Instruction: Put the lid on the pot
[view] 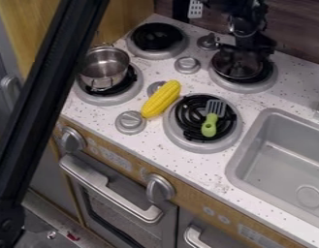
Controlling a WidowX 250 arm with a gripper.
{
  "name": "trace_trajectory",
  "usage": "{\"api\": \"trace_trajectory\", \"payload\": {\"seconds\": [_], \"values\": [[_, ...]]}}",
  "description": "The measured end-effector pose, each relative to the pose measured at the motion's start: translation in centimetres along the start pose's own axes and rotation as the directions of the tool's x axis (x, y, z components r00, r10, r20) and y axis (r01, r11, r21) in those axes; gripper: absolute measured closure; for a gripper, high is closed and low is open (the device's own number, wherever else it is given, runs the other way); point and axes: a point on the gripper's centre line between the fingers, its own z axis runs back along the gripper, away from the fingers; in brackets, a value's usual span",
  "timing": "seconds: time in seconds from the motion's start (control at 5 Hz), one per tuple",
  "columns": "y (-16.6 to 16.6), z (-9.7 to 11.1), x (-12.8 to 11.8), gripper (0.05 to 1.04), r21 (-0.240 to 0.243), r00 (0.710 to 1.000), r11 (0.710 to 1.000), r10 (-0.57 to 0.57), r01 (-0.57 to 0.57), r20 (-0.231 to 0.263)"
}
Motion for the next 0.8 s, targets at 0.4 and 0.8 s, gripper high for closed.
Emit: {"api": "trace_trajectory", "payload": {"seconds": [0.4, 0.8], "values": [[0.8, 0.0, 1.9, 0.082, -0.004, 0.999, 0.999, 0.045, -0.045, 0.028], [1.0, -1.7, 1.2, 0.137, 0.008, 0.998, 0.999, 0.052, -0.051, -0.019]]}}
